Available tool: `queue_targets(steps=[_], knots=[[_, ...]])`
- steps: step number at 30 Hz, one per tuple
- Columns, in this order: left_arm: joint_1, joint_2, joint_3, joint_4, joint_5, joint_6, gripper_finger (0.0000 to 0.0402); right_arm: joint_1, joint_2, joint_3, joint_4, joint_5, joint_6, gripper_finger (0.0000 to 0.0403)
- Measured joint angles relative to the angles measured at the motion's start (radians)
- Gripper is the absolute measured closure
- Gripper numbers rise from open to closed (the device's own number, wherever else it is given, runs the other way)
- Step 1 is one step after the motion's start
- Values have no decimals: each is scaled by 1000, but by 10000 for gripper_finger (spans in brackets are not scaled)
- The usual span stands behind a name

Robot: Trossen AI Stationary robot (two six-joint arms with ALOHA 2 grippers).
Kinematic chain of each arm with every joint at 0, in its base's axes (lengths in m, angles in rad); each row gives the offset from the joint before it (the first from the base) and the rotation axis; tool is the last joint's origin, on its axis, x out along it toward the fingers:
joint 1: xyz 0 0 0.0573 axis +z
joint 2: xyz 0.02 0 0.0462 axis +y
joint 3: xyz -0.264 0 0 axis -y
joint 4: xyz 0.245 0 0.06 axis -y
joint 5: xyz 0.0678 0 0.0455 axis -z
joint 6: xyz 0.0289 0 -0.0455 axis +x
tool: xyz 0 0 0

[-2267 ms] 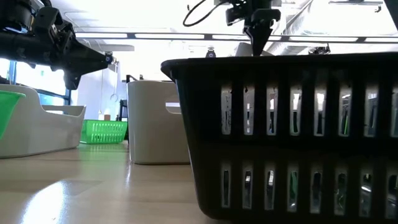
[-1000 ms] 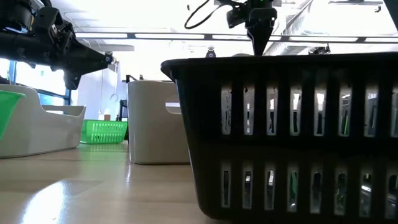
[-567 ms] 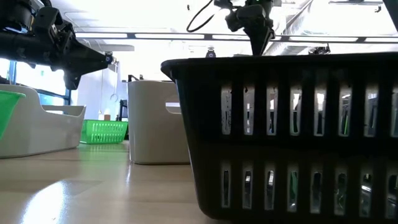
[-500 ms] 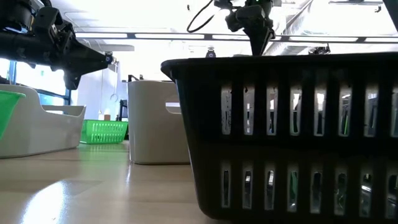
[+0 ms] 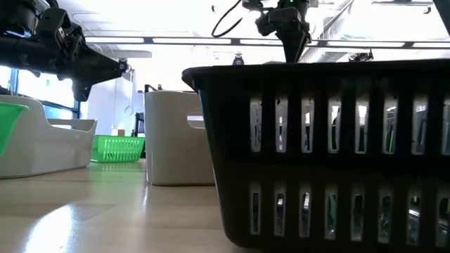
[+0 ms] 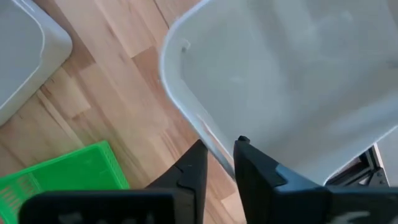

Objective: Stack baskets on shelf by color
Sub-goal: Put the top gray bin on the shelf

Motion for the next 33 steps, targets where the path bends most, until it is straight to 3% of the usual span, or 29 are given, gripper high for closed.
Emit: queue_targets(steps=[26, 33], knots=[[0, 0, 0, 0, 0, 0, 300, -9, 1, 0, 71, -22, 156, 318], [0, 0, 0, 0, 0, 0, 300, -8, 1, 0, 76, 36, 206, 318]])
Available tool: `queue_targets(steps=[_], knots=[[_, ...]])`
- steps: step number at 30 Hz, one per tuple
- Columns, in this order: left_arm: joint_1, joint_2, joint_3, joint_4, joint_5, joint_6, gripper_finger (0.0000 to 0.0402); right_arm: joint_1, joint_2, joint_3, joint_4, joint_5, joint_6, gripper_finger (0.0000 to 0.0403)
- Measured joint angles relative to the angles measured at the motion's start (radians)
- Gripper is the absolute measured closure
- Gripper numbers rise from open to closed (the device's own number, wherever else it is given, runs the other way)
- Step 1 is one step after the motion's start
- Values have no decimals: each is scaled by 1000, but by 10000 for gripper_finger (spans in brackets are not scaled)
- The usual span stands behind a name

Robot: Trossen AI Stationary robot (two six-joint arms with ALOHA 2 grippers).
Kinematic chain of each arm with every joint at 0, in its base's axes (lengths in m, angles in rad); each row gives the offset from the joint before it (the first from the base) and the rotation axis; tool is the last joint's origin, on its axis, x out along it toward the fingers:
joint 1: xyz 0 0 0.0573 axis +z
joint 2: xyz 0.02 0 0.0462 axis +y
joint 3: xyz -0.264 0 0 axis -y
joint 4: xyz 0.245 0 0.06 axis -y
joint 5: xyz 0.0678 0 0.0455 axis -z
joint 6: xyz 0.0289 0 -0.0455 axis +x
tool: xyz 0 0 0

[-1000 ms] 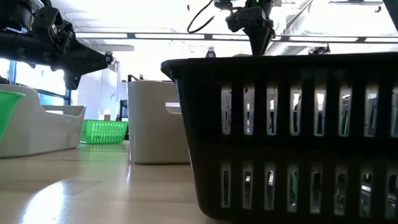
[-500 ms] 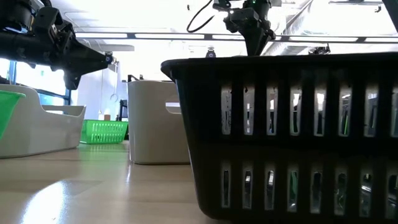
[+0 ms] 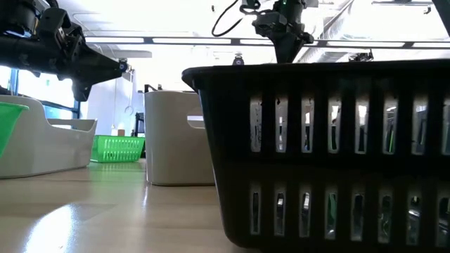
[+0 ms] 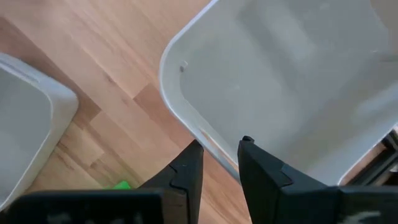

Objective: Stack baskets on shelf by color
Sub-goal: Put the top gray bin on the shelf, then put the top green bin on the shelf

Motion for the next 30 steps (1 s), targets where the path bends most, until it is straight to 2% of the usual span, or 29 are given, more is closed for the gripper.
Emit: queue_targets(steps=[13, 24, 30], knots=[[0, 0, 0, 0, 0, 0, 300, 0, 0, 0, 0, -4, 14, 315], [0, 0, 0, 0, 0, 0, 300, -1, 0, 5, -3, 4, 29, 243], [0, 0, 0, 0, 0, 0, 300, -3, 1, 80, -6, 25, 29, 234]])
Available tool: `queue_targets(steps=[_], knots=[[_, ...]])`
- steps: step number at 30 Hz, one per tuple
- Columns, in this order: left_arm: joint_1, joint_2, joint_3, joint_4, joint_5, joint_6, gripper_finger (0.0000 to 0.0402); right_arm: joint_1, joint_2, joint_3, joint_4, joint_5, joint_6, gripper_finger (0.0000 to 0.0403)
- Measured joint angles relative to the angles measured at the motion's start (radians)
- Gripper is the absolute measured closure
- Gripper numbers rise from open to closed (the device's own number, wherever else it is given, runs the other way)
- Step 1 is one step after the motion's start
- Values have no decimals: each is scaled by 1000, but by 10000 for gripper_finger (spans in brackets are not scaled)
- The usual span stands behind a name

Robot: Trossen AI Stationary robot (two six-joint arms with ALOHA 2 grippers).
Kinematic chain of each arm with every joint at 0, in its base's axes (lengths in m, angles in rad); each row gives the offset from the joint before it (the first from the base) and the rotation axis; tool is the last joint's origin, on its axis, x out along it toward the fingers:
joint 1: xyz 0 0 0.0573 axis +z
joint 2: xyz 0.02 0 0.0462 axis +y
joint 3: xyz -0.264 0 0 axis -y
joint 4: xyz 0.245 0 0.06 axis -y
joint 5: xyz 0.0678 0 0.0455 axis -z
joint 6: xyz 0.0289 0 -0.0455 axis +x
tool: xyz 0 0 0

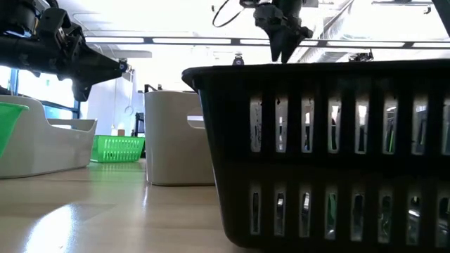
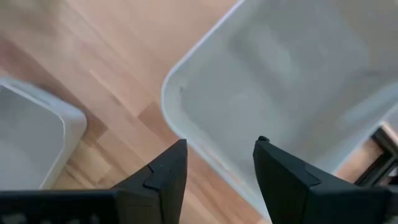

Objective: Stack baskets on shelf by color
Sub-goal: Put the top green bin on the shelf

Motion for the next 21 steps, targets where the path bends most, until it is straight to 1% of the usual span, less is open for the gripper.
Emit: queue_targets(steps=[5, 8, 14, 18, 21], knots=[[0, 0, 0, 0, 0, 0, 300, 0, 0, 72, -30, 40, 6, 233], [0, 0, 0, 0, 0, -1, 300, 0, 0, 109, -50, 43, 28, 233], [0, 0, 3, -6, 11, -92, 300, 18, 0, 180, -70, 25, 51, 233], [0, 0, 34, -11, 56, -105, 300, 46, 0, 220, -73, 26, 75, 233], [0, 0, 79, -39, 59, -103, 300, 69, -1, 245, -73, 26, 78, 233]])
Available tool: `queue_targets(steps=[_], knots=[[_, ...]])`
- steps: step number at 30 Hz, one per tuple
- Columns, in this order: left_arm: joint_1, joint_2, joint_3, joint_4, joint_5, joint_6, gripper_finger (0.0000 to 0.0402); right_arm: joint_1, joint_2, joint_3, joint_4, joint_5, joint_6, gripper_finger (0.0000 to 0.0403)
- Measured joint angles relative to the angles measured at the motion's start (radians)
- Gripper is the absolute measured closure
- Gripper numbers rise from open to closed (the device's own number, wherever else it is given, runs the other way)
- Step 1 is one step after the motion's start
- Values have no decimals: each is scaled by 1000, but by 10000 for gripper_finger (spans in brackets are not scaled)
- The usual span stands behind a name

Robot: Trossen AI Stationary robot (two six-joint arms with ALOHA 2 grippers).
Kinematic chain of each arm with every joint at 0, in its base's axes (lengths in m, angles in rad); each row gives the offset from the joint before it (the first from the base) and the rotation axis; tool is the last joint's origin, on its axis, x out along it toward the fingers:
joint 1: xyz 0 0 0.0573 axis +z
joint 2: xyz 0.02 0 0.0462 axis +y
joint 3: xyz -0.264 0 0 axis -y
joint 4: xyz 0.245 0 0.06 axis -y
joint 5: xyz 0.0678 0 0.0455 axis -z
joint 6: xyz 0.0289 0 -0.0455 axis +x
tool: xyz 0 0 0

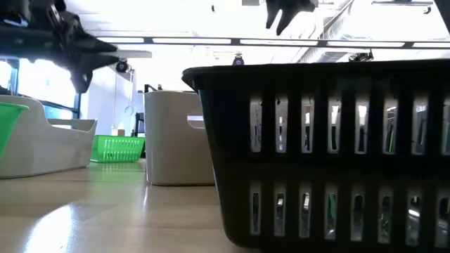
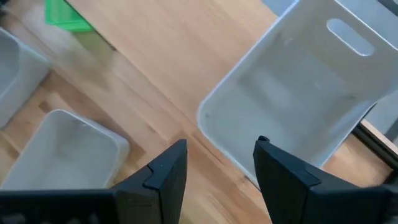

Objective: Stack baskets on shelf by color
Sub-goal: Put the top green bin on the shelf

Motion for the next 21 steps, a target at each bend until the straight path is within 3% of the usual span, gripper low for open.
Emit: queue_targets(steps=[9, 14, 21], knots=[[0, 74, 212, -267, -42, 119, 300, 65, 0, 46, 0, 68, 20, 233], [0, 194, 336, -409, -108, 184, 300, 84, 0, 51, 0, 92, 20, 233], [1, 396, 495, -543, -114, 227, 300, 86, 0, 51, 0, 96, -6, 233]])
